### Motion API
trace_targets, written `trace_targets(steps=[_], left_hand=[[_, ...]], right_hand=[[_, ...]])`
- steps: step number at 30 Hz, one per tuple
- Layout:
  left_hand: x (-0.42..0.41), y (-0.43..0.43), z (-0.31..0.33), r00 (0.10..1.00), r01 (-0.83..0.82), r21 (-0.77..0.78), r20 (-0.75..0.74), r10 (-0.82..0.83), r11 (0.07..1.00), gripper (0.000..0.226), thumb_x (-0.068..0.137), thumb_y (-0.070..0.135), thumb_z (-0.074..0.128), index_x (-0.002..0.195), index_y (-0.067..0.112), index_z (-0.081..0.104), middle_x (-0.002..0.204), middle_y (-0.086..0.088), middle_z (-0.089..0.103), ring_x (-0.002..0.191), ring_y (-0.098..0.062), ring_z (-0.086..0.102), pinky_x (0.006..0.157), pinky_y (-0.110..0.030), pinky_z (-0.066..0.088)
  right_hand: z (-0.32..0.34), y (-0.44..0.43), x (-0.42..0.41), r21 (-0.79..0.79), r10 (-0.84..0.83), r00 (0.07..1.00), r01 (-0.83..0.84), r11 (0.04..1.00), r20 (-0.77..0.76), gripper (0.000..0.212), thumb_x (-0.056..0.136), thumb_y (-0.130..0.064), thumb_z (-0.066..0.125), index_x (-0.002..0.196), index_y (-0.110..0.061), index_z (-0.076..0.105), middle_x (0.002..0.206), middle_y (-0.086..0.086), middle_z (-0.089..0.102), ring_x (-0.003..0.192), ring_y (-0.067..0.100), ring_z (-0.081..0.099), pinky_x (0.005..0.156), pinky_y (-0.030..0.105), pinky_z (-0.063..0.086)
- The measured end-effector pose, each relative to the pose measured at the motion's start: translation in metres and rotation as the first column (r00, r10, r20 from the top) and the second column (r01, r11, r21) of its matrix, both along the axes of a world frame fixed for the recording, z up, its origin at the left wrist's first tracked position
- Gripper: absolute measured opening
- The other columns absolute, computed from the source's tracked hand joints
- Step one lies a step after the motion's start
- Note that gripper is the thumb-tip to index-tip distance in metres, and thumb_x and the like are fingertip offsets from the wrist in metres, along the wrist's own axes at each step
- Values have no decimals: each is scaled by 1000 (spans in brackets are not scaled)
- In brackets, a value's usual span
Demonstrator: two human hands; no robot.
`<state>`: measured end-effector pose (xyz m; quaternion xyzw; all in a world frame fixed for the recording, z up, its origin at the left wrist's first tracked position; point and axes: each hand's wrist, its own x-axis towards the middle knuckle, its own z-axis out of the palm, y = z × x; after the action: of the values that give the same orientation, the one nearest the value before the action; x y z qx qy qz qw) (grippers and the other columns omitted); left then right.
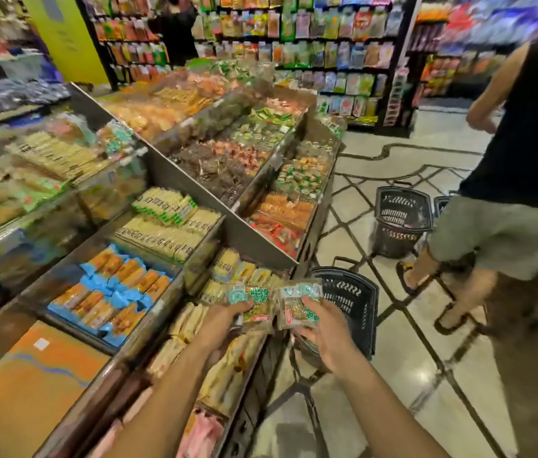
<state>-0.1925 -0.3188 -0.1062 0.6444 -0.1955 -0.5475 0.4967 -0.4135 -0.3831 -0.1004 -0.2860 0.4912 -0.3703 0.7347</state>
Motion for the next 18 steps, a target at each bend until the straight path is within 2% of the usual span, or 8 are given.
trace_targets(steps=[2,4,7,9,12,13,16,18], left_hand=[[-14,-28,-11,999,34,26,2,-34,999,75,55,41,99,108,-6,73,111,-23,76,100,-45,73,89,-54,58],[-28,-56,-20,997,76,42,-6,-75,996,82,52,42,99,111,-7,68,109,-23,75,94,-41,73,77,-47,55],[-45,-100,-36,991,134,37,-32,-133,990,88,52,47,99,117,-1,65,114,-21,75,101,-38,73,78,-45,59],[-60,-133,-38,978,199,38,-63,-197,979,69,66,37,95,118,1,66,116,-20,75,105,-36,73,83,-45,62],[-79,-169,-42,961,259,49,-109,-253,965,41,84,14,82,121,3,67,112,-20,77,100,-35,75,82,-44,63],[-85,-183,-46,953,288,53,-117,-281,956,41,80,16,84,117,5,70,111,-20,77,98,-35,75,86,-46,62],[-98,-222,-68,935,335,33,-138,-328,942,76,56,35,96,124,14,69,117,-13,77,109,-33,73,101,-54,55],[-110,-244,-77,909,388,43,-182,-375,921,78,58,35,95,125,6,68,116,-16,77,108,-36,74,98,-56,57]], right_hand=[[-12,-19,-16,18,-57,998,58,998,-8,63,92,-24,80,143,-6,47,148,8,51,126,32,60,75,35,60],[-19,-38,-28,43,-125,990,128,991,-70,81,76,-34,93,142,-10,51,146,9,57,126,37,62,80,45,64],[-36,-67,-46,33,-195,974,200,979,-111,54,83,-29,87,128,-9,64,124,13,72,112,35,71,81,45,63],[-41,-88,-56,45,-226,961,236,971,-156,61,82,-31,87,133,-9,62,125,13,73,107,32,74,78,44,65],[-47,-104,-69,23,-246,950,255,967,-192,81,68,-42,94,134,-8,61,126,13,72,103,30,76,84,50,64],[-48,-111,-73,28,-263,942,274,961,-207,78,70,-42,92,133,-8,61,126,14,73,102,30,77,84,49,64],[-54,-131,-88,13,-311,918,324,946,-246,32,93,-27,78,115,-7,66,114,18,76,94,30,77,75,41,62],[-60,-142,-101,39,-344,898,368,929,-274,25,96,-23,74,110,-4,66,111,20,77,95,32,76,78,44,62]])
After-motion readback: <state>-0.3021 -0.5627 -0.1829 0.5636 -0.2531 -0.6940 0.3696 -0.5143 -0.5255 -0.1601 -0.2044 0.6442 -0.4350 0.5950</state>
